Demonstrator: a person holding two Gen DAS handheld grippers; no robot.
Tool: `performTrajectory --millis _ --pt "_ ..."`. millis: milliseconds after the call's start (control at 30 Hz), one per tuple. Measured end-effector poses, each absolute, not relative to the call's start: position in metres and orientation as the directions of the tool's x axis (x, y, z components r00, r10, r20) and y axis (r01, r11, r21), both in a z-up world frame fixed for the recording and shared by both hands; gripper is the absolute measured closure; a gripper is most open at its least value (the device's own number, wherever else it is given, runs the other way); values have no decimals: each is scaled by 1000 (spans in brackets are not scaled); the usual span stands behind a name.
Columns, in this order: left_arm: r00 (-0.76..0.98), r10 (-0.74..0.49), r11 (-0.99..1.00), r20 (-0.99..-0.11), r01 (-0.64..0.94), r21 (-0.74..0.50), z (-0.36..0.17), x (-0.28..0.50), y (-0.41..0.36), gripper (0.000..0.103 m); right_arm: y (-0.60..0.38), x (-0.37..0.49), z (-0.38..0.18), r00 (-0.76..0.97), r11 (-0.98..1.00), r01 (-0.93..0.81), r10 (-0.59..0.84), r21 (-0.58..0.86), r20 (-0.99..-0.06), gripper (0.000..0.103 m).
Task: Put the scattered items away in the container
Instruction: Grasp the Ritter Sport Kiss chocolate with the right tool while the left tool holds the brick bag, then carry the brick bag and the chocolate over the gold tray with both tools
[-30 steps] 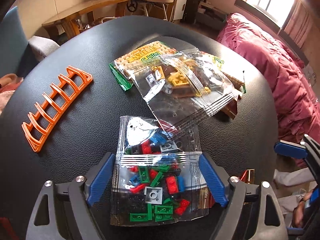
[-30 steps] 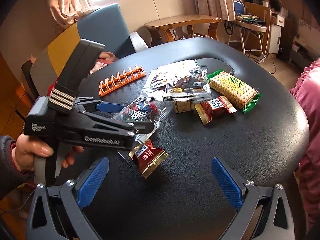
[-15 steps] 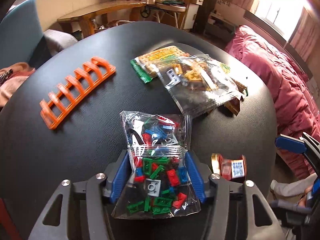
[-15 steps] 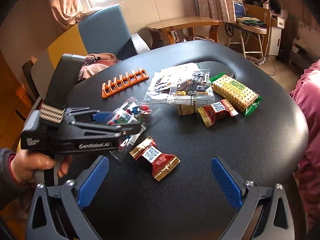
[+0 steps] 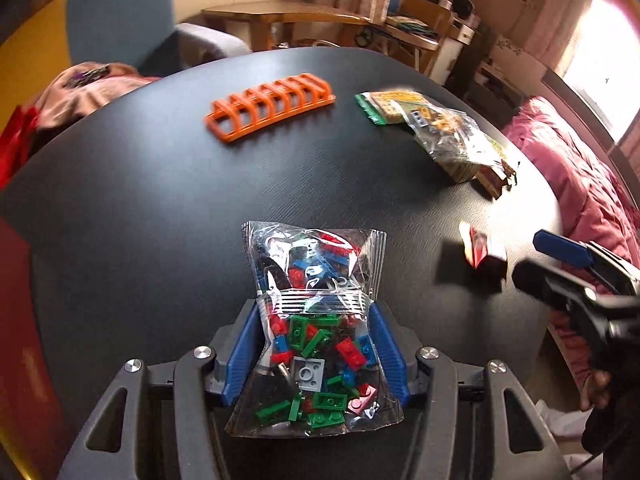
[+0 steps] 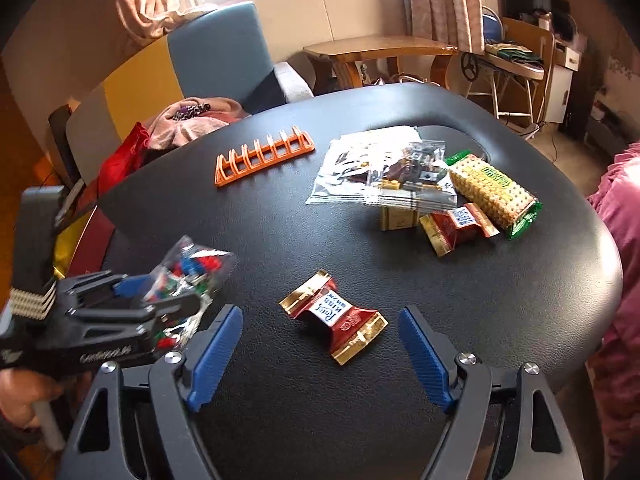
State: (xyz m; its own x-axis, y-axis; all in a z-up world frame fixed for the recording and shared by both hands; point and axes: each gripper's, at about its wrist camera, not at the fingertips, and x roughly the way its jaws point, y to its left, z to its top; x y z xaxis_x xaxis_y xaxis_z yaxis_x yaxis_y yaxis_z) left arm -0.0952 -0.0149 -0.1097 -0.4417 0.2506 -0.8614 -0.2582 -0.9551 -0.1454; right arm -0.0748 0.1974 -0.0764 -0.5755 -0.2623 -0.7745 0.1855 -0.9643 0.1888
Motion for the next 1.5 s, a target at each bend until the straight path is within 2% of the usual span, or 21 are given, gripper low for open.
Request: performTrajectory --millis 67,133,233,367,533,667,800,1067,1500 --pt "-452 244 -960 -858 -236 -149 -110 -87 -21 46 194 -75 -78 -575 -966 198 -252 167 -778 22" --pt "-460 236 -964 -856 -221 -147 -110 -79 -25 46 190 -77 -79 -573 -968 211 -238 140 -784 25" --pt "-467 230 -968 -854 -197 -153 -109 -69 -31 46 188 -85 -83 -558 -965 242 -228 106 -798 36" --pt "-469 224 -971 -854 -182 -155 -109 -66 -34 46 187 -96 -89 -517 -953 291 -226 79 -825 40" --pt "-472 219 -973 -854 -174 -153 -109 -60 -36 46 183 -104 -99 -471 -935 352 -212 38 -856 52" --pt "-475 214 -974 -853 -169 -150 -109 -58 -35 46 184 -106 -105 -465 -933 359 -199 22 -863 68" --pt "-485 204 -976 -850 -163 -141 -110 -55 -34 46 183 -102 -106 -477 -937 349 -186 9 -859 74" --pt "-508 174 -982 -843 -150 -113 -108 -46 -34 47 170 -88 -102 -506 -950 311 -161 -5 -847 78" --pt "-556 148 -988 -818 -116 -100 -94 -30 -44 46 132 -72 -95 -527 -952 307 -177 8 -831 78"
